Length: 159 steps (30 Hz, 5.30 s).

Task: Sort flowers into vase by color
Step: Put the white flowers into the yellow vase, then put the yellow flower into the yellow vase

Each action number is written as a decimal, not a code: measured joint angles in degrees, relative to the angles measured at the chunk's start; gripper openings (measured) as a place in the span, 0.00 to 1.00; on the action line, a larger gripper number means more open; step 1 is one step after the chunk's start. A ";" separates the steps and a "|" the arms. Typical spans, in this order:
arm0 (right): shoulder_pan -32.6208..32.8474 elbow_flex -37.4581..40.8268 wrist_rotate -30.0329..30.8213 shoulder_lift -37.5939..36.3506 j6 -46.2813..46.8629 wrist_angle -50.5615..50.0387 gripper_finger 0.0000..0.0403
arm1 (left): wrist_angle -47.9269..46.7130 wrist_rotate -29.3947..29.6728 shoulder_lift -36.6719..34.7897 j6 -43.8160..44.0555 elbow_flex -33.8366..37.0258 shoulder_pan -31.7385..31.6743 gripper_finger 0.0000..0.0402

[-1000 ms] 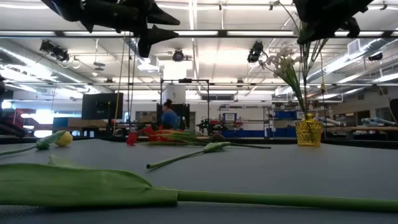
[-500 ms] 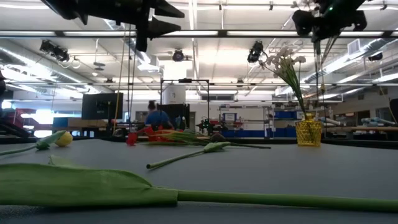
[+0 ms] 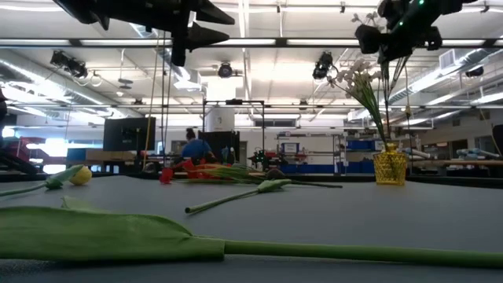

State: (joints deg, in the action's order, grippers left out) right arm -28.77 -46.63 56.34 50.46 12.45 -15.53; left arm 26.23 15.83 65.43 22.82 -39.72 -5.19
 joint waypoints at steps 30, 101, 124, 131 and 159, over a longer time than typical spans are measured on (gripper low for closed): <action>-2.40 -8.36 -27.72 4.24 29.61 -43.43 0.48 | -58.50 0.12 -0.02 44.82 0.00 1.01 0.43; 8.56 -10.62 -31.93 4.28 36.99 -43.18 0.48 | -68.98 -7.36 8.57 58.92 7.37 7.54 0.43; 9.22 -10.62 -32.65 4.26 28.25 -44.59 0.48 | -71.20 -9.82 7.41 75.17 10.60 14.36 0.36; 9.27 -10.62 -34.55 4.24 27.41 -43.44 0.42 | -71.46 -8.94 7.75 74.18 8.46 14.36 0.08; 27.43 -10.60 -42.51 10.63 25.88 -0.15 0.41 | 3.02 -18.24 9.66 9.05 -5.02 -0.95 0.06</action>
State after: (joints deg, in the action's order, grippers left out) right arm -1.34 -57.23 13.82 61.09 38.33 -15.68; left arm 29.26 -2.41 75.09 31.87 -44.74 -6.14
